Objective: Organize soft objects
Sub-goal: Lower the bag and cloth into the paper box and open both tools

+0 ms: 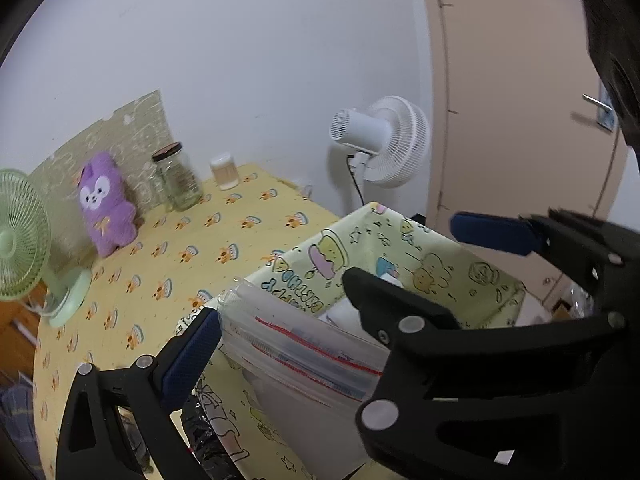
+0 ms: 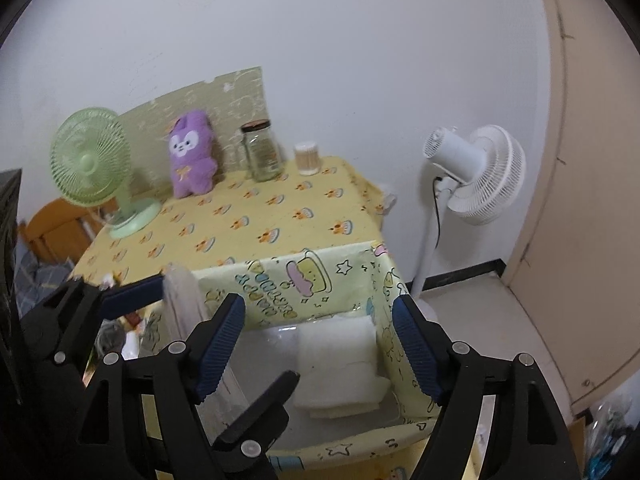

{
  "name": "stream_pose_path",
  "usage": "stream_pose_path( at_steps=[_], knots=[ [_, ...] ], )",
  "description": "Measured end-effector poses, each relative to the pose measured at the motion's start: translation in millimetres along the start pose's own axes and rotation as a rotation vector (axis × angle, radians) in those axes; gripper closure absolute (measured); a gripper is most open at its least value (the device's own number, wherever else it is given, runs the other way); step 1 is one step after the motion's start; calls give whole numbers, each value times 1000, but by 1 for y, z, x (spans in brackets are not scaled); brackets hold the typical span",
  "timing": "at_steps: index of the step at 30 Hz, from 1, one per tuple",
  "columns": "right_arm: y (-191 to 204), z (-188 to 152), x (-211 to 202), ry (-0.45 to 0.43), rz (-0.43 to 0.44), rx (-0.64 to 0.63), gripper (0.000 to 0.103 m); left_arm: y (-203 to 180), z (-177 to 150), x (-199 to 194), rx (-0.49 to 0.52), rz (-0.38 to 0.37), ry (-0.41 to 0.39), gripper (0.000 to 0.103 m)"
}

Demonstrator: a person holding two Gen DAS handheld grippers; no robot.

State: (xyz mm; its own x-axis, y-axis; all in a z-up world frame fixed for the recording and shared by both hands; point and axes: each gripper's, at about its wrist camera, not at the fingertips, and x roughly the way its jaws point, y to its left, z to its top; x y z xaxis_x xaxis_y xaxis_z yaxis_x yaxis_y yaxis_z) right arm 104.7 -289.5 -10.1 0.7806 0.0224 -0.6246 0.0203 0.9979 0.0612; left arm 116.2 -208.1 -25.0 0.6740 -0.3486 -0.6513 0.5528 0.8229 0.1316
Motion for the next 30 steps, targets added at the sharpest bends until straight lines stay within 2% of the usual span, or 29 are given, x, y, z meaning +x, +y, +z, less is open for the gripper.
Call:
stream_pose_path(
  at_steps=[10, 15, 19, 30],
  knots=[
    [-5, -2, 21, 113, 70, 32, 25, -4, -3, 5, 70, 24, 10, 0],
    [-3, -2, 30, 131, 25, 9, 25, -1, -5, 7, 78, -11, 24, 0],
    [-3, -3, 38, 135, -82, -15, 25, -5, -7, 2, 119, -1, 4, 0],
    [-3, 1, 30, 87, -124, -6, 26, 8, -6, 6, 62, 37, 24, 0]
  ],
)
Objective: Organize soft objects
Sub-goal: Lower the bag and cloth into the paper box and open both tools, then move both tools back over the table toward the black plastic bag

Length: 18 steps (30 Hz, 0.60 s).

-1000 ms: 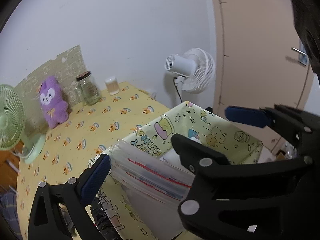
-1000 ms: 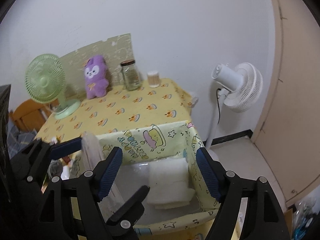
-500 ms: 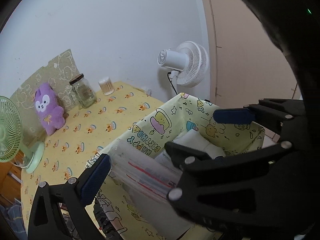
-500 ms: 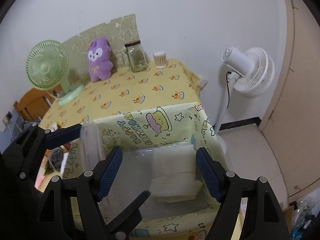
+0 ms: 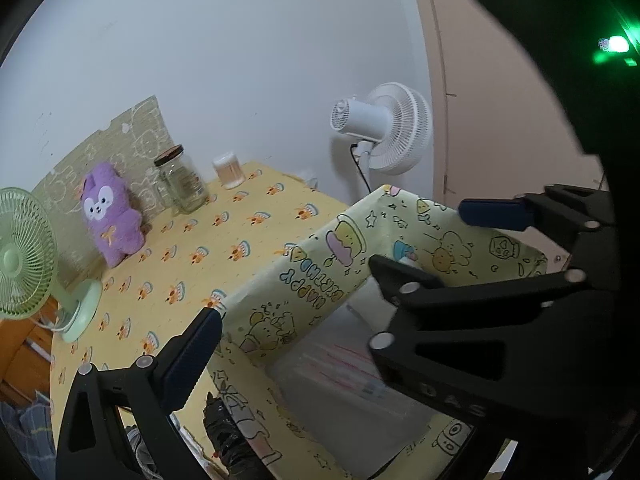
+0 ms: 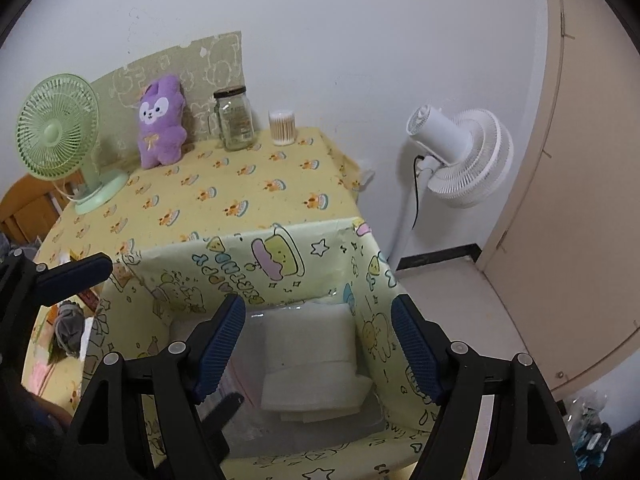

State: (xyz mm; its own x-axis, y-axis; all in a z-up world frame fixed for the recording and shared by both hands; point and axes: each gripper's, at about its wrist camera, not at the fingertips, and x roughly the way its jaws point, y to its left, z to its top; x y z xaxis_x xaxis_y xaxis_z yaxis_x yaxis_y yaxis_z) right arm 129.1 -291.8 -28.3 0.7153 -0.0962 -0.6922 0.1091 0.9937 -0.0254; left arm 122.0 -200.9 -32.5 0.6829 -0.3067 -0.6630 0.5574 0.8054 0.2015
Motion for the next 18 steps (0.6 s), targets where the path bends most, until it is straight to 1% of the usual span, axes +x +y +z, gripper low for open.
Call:
stream_pose_path(
  at_steps=[9, 18],
  knots=[
    [8, -1, -17, -25, 4, 3, 25, 6, -3, -11, -46, 16, -13, 0],
    [30, -5, -41, -71, 20, 2, 24, 22, -14, -32, -114, 38, -27, 0]
  ],
)
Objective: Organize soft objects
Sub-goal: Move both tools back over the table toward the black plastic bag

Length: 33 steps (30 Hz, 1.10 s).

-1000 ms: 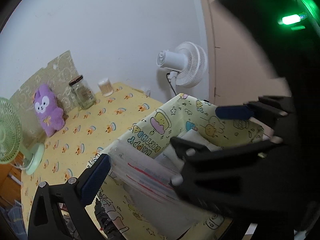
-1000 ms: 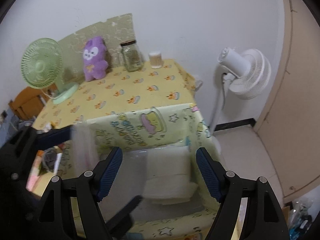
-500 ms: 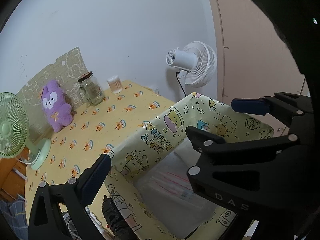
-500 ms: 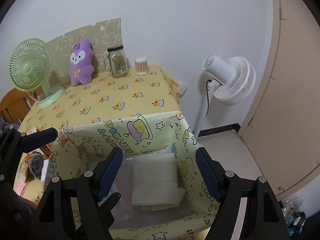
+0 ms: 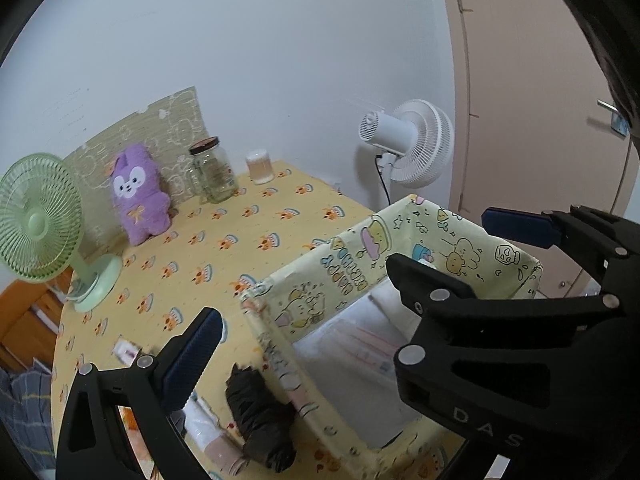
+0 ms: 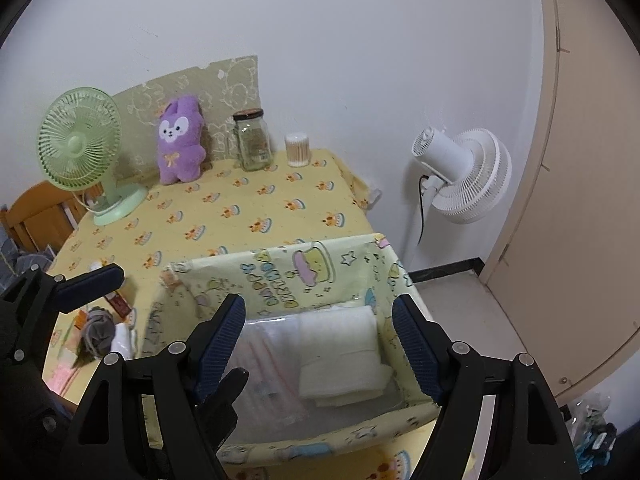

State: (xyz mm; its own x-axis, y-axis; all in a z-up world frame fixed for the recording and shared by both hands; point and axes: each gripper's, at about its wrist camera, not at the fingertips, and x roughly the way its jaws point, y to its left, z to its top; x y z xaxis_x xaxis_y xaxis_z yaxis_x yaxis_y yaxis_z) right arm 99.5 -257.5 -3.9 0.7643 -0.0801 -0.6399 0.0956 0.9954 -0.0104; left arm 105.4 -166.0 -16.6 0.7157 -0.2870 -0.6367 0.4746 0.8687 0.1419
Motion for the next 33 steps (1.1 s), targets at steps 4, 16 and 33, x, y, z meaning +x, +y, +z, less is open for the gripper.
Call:
stream_pose_path(
  at_steps=[4, 16, 33],
  knots=[
    [10, -1, -11, -26, 9, 3, 17, 14, -5, -10, -56, -24, 8, 0],
    [58, -4, -44, -107, 34, -31, 10, 42, -20, -44, -109, 29, -15, 0],
    [117, -8, -64, -151, 112, -67, 6, 85, -49, -78, -188, 154, -40, 0]
  ],
)
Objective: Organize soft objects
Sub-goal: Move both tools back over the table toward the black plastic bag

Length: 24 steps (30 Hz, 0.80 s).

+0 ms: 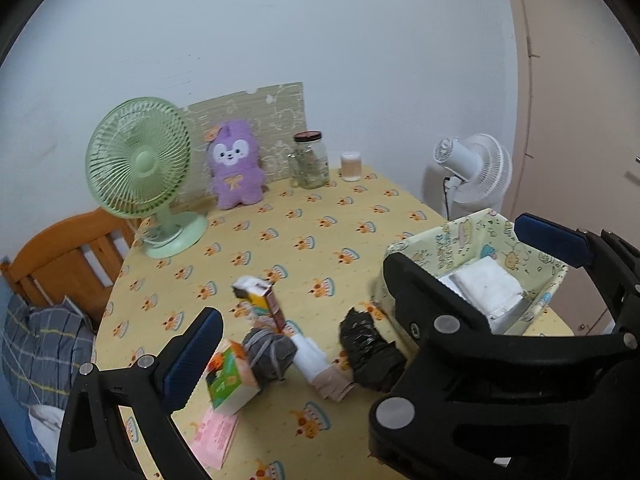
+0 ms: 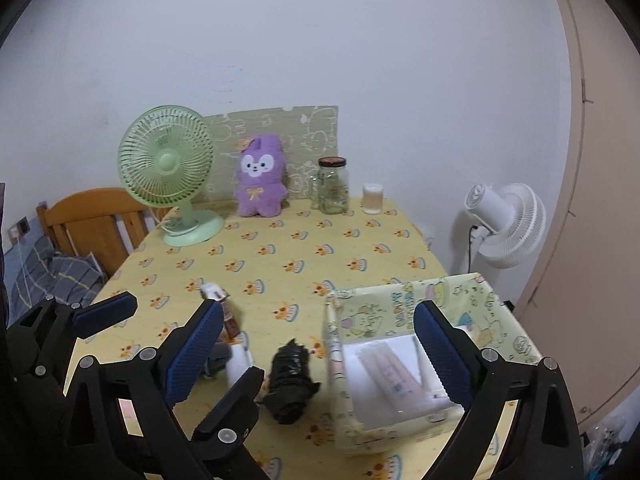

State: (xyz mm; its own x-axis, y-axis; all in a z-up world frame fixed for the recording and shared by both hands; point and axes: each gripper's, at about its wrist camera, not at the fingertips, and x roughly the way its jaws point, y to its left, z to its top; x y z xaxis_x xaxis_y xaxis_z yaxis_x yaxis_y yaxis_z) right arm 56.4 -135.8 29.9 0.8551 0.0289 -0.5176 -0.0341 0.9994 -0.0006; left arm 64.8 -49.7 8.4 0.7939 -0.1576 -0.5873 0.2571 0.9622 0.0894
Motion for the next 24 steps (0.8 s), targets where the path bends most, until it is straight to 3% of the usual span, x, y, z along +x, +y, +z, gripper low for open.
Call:
stream_pose_path(
  at_steps=[14, 24],
  knots=[
    [35, -30, 19, 40, 82, -13, 6, 31, -42, 7, -72, 63, 16, 0],
    [46, -49, 39, 59, 60, -23, 8, 40, -64, 26, -114, 82, 45, 2]
  ],
)
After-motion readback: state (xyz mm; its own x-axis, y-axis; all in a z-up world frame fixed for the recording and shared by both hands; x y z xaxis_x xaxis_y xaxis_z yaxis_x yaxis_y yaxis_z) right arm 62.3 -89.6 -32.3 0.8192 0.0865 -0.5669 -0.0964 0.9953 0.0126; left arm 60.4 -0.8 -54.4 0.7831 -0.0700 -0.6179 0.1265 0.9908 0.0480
